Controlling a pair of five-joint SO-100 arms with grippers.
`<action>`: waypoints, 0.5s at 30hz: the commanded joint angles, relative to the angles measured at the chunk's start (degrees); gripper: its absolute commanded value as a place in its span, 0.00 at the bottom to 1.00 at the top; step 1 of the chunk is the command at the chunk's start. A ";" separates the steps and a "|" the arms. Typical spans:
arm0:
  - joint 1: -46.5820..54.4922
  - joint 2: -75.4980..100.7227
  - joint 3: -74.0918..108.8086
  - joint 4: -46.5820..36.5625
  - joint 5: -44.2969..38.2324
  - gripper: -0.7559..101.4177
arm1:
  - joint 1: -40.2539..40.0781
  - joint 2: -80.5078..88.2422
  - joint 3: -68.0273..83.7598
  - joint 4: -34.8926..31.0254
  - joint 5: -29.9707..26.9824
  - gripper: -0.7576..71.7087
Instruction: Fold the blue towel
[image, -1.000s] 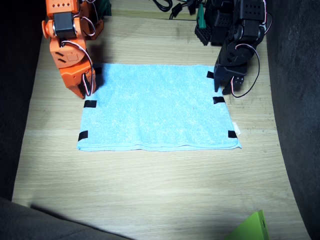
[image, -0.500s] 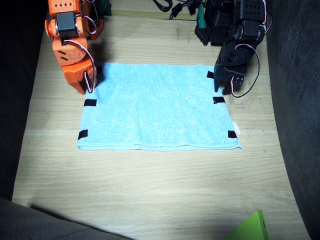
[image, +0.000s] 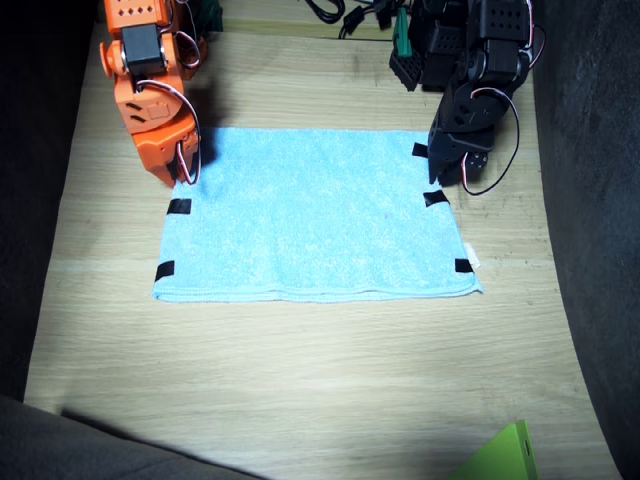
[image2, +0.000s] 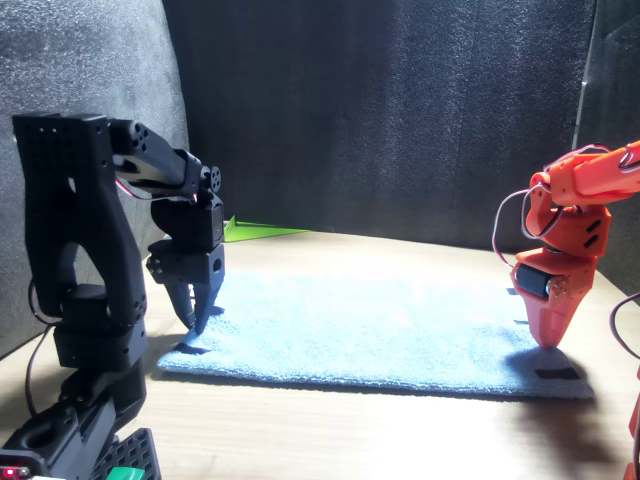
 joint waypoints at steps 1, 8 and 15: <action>0.88 2.29 0.62 0.35 0.53 0.01 | -0.18 -0.70 1.41 -1.49 0.18 0.01; 0.88 4.22 1.23 0.62 0.79 0.01 | 0.44 3.87 0.70 0.35 0.97 0.01; 0.26 8.96 -1.85 3.78 -0.09 0.01 | 1.58 11.95 -1.14 2.29 3.43 0.01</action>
